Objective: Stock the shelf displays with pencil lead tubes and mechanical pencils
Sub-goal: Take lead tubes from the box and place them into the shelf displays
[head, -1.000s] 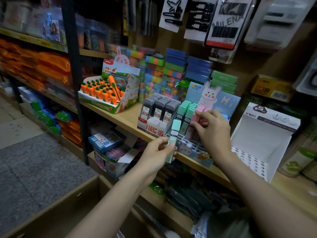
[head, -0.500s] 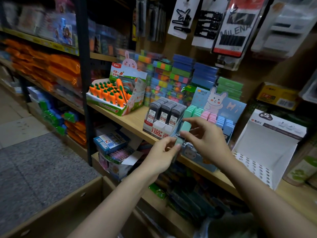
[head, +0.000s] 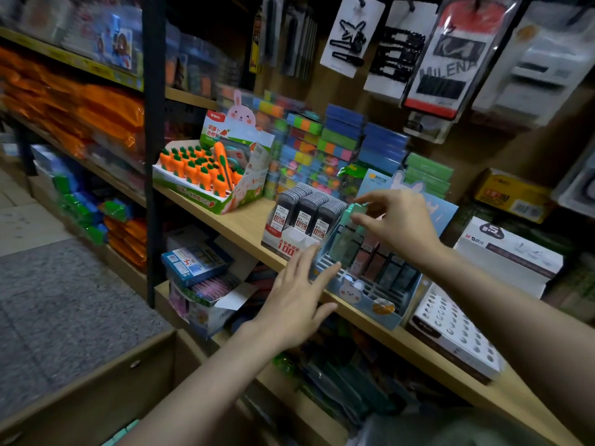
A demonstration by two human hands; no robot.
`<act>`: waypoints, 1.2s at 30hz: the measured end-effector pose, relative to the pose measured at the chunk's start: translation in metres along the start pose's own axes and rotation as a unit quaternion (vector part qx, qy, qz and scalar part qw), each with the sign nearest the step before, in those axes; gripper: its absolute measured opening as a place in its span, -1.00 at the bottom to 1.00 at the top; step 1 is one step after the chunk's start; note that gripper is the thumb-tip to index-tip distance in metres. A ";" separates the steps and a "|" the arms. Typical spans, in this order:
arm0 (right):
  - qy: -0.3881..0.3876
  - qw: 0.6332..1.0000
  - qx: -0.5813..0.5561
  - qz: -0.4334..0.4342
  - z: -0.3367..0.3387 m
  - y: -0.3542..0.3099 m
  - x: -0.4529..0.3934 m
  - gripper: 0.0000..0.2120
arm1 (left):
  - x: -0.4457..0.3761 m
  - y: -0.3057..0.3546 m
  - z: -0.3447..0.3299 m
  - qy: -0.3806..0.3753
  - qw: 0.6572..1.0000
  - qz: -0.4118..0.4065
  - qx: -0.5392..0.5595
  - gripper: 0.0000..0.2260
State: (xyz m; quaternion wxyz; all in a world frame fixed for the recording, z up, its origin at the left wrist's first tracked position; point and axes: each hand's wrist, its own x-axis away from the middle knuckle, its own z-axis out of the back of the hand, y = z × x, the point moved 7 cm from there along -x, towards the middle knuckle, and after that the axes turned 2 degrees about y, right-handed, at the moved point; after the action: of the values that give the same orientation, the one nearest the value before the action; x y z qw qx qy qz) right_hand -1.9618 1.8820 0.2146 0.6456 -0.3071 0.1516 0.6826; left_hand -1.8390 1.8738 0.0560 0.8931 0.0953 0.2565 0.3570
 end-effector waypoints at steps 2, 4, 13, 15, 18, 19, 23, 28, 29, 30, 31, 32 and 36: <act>0.001 1.000 0.007 -0.004 -0.008 0.002 -0.001 -0.76 | 0.001 -0.001 -0.001 -0.007 1.000 0.000 0.001 -0.43; 0.012 1.000 0.013 -0.004 -0.011 0.001 -0.002 -0.78 | 0.001 -0.003 -0.001 -0.011 1.000 -0.004 -0.001 -0.42; 0.006 0.997 0.072 -0.013 -0.026 0.004 -0.002 -0.75 | 0.003 -0.005 -0.009 -0.038 0.999 0.000 0.002 -0.37; 0.025 0.993 0.116 0.000 -0.029 0.006 0.002 -0.73 | 0.004 -0.004 -0.011 -0.041 0.999 0.001 -0.007 -0.35; 0.036 0.992 0.121 -0.020 -0.031 0.009 0.003 -0.70 | 0.003 -0.003 -0.015 -0.051 0.999 0.009 -0.013 -0.32; 0.035 0.991 0.124 -0.026 -0.032 0.010 0.003 -0.68 | 0.003 -0.002 -0.016 -0.056 0.998 0.012 -0.014 -0.31; 0.015 0.989 0.143 -0.028 -0.032 0.005 0.005 -0.60 | 0.007 -0.001 -0.011 -0.052 0.999 0.005 0.002 -0.29; 0.093 0.996 -0.005 0.003 -0.023 -0.011 0.025 -0.58 | 0.030 -0.006 0.011 0.031 0.996 -0.012 0.077 -0.40; 0.102 0.993 -0.047 0.021 -0.024 -0.021 0.032 -0.65 | 0.038 -0.010 0.017 0.055 0.993 -0.009 0.102 -0.46; 0.102 0.991 -0.080 0.043 -0.028 -0.034 0.040 -0.73 | 0.047 -0.016 0.022 0.072 0.989 0.002 0.126 -0.54; 0.091 0.987 -0.108 0.069 -0.036 -0.050 0.048 -0.80 | 0.057 -0.026 0.026 0.079 0.985 0.024 0.149 -0.62; 0.068 0.984 -0.138 0.094 -0.048 -0.067 0.058 -0.86 | 0.069 -0.037 0.026 0.078 0.980 0.060 0.175 -0.69; -0.143 0.956 -0.199 0.164 -0.129 -0.131 0.112 -0.93 | 0.148 -0.114 0.005 0.042 0.912 0.319 0.255 -0.82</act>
State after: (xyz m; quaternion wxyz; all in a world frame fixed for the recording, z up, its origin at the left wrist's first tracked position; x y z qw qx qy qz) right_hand -1.8029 1.9081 0.0719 0.4655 -0.2992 -0.0331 0.8322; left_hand -1.6783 1.8931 -0.0380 0.6660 0.3813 0.3316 0.5488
